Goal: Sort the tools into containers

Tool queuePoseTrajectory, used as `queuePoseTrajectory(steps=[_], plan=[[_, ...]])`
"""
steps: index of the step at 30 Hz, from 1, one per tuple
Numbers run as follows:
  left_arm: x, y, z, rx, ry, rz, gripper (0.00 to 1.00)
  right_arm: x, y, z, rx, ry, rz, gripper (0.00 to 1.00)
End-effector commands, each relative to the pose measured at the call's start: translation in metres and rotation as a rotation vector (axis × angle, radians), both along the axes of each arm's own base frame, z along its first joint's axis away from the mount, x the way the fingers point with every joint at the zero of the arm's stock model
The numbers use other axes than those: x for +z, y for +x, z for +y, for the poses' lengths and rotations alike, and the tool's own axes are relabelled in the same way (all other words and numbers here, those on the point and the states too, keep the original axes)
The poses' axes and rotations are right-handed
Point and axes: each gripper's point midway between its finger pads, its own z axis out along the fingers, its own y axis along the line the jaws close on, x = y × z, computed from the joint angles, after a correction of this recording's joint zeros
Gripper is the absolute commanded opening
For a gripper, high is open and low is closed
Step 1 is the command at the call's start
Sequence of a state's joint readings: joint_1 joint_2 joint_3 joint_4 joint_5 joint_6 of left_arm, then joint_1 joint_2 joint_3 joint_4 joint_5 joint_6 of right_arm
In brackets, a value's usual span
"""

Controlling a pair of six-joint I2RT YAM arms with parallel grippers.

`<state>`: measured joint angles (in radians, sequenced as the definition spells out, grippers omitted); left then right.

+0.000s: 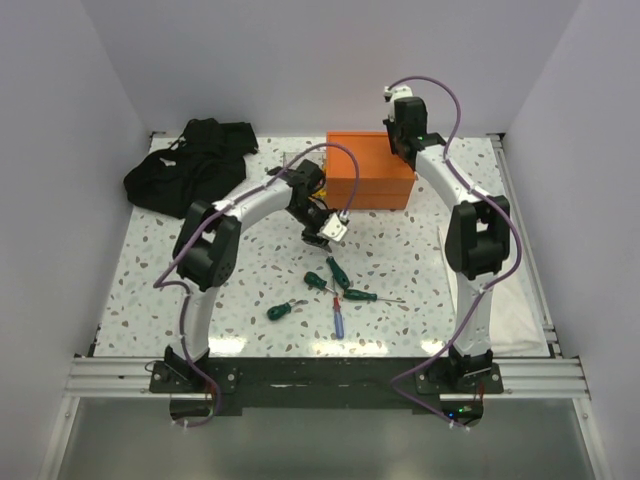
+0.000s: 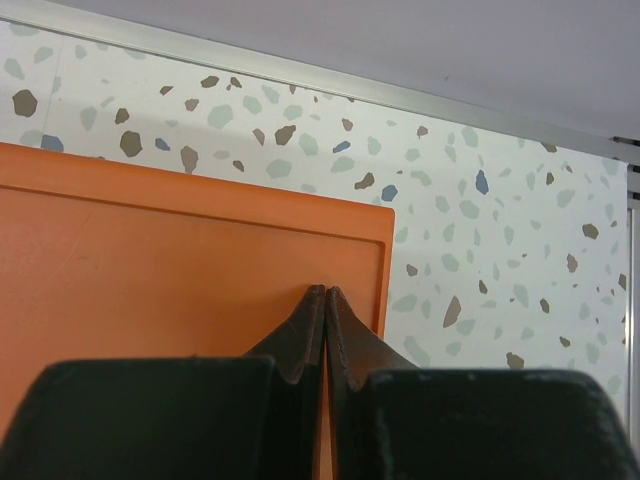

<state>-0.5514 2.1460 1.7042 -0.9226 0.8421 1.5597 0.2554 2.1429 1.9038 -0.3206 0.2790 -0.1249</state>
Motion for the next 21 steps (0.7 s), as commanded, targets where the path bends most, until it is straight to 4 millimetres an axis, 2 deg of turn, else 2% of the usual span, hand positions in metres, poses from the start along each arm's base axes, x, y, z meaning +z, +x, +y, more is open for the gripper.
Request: queuePoseTrajectory(steps=[1, 4, 9, 15, 17, 21], plan=[[-0.014, -0.023, -0.002, -0.152, -0.013, 0.004, 0.56, -0.098, -0.047, 0.000, 0.041, -0.065, 0.344, 0.02], [-0.023, -0.032, -0.002, -0.174, 0.001, 0.019, 0.54, -0.098, -0.046, 0.000, 0.039, -0.062, 0.342, 0.02], [-0.045, -0.052, 0.012, -0.216, 0.056, 0.047, 0.51, -0.101, -0.046, 0.001, 0.035, -0.052, 0.347, 0.02], [-0.060, -0.058, 0.021, -0.222, 0.106, 0.044, 0.46, -0.102, -0.047, 0.000, 0.034, -0.057, 0.351, 0.02], [-0.061, -0.056, 0.020, -0.207, 0.107, 0.043, 0.41, -0.102, -0.047, 0.000, 0.036, -0.059, 0.351, 0.02], [-0.055, -0.040, 0.018, -0.120, 0.118, 0.042, 0.15, -0.100, -0.048, -0.002, 0.031, -0.063, 0.347, 0.02]])
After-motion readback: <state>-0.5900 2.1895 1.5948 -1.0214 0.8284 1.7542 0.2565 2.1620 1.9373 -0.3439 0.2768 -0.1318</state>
